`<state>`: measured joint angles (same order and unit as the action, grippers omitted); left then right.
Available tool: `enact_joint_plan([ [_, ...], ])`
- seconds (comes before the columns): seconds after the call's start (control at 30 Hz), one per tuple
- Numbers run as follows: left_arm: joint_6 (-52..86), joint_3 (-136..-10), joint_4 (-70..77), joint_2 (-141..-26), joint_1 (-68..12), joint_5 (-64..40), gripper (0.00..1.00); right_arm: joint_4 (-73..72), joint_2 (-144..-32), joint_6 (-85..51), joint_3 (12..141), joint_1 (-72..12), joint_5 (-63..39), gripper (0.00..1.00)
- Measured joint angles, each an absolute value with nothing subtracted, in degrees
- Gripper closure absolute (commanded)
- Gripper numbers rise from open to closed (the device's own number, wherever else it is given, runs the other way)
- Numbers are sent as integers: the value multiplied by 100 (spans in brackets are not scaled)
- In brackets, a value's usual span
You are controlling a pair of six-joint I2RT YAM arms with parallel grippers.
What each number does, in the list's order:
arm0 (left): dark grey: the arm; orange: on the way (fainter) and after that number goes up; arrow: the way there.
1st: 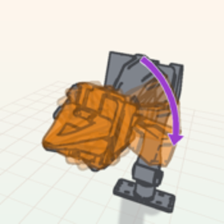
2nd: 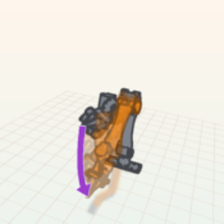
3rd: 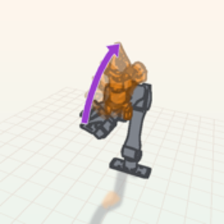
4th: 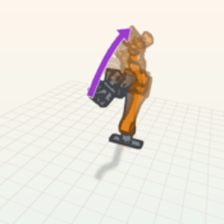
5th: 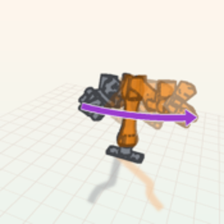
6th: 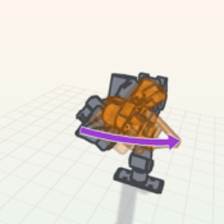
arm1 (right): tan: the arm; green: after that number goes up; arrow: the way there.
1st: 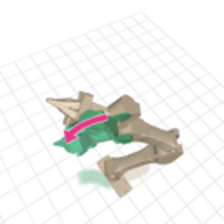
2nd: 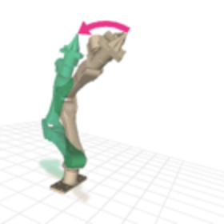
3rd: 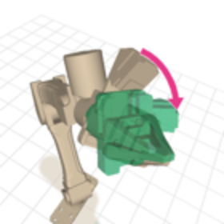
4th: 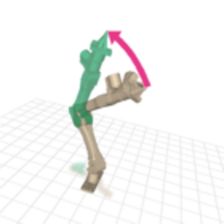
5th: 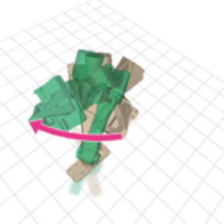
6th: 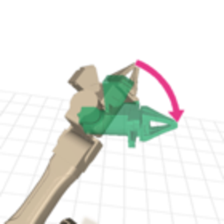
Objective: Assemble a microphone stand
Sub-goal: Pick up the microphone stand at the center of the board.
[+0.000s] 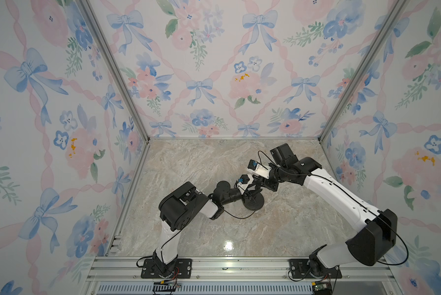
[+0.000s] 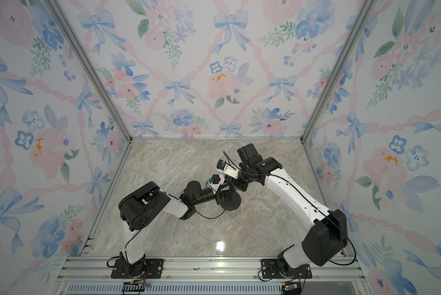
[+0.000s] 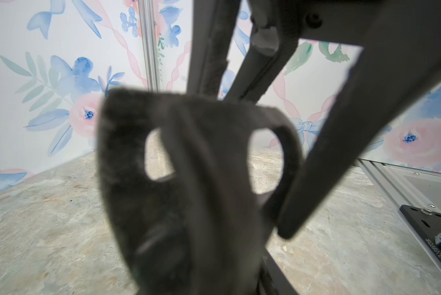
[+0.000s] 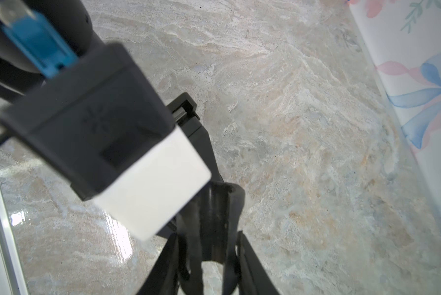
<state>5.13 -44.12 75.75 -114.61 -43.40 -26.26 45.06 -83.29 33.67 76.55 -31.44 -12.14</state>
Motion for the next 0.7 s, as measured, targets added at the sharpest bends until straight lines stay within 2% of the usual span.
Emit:
enact_joint_plan([
  [0.17,510,-4410,7575,-11461,-4346,-2696,52,3977,-7957,2062,7179,-3481,-567,68],
  [0.43,574,-4152,7568,-11192,-4338,-2499,33,3830,-7885,976,7107,-3879,-30,70],
  [0.5,604,-3909,7570,-10919,-4338,-2405,22,3852,-7846,915,7111,-3905,21,70],
  [0.53,628,-3778,7570,-10768,-4333,-2353,3,3883,-7826,917,7124,-3920,51,70],
  [0.7,915,-3096,7575,-10027,-4237,-2021,2,4010,-7719,987,7376,-3955,102,70],
])
